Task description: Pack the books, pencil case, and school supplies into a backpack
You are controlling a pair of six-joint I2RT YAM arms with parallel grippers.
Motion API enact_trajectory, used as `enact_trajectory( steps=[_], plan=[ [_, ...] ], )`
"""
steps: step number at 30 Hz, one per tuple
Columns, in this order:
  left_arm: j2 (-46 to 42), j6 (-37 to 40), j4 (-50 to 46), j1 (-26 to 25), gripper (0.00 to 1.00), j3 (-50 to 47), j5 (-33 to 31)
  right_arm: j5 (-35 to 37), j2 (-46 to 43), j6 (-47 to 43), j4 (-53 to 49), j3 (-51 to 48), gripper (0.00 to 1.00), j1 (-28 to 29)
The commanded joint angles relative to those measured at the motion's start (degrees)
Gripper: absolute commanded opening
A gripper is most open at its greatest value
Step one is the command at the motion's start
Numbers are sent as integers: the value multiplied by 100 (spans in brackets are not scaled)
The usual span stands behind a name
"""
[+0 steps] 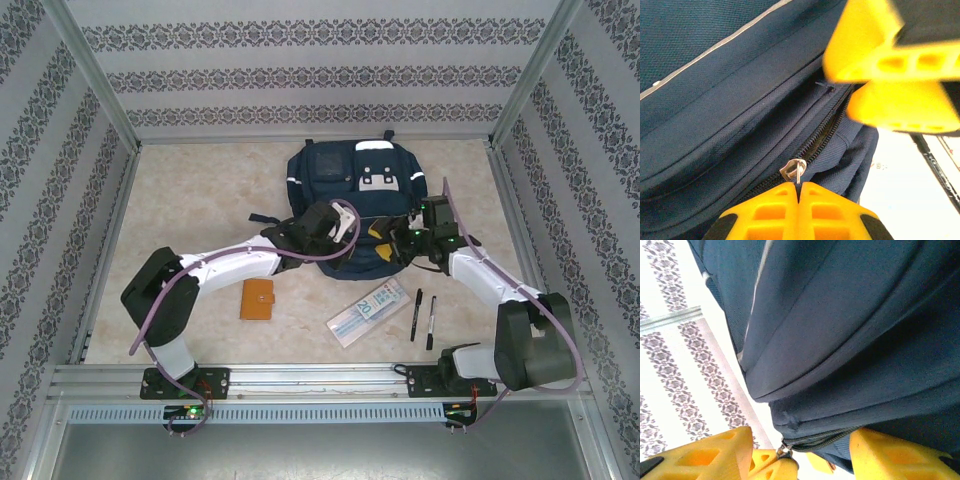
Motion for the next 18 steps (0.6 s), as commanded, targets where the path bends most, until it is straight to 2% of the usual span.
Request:
enact_trajectory(
  steps=[1, 2, 3, 5, 7, 12, 18],
  plan=[
    [95, -259, 534, -150, 0, 189, 199, 410, 182, 369, 171, -35, 46, 131],
    [104, -238, 523, -159, 0, 174, 167, 406, 267, 372, 254, -15, 43, 147],
    [97, -206, 511, -160, 0, 150, 88, 402, 356, 316, 265, 36, 36, 139],
    [42, -95, 492, -151, 0, 35, -140, 419, 487, 201, 256, 121, 14, 132],
    [-20, 44, 334, -122, 0, -54, -410, 421, 521, 129, 204, 155, 1, 101],
    [-258, 451, -67, 312, 0, -413, -993, 343, 369, -180, -25, 135, 0, -126],
    [-421, 853, -196, 1062, 0, -705, -975, 68, 226, -507, -202, 66, 0, -631]
  ],
)
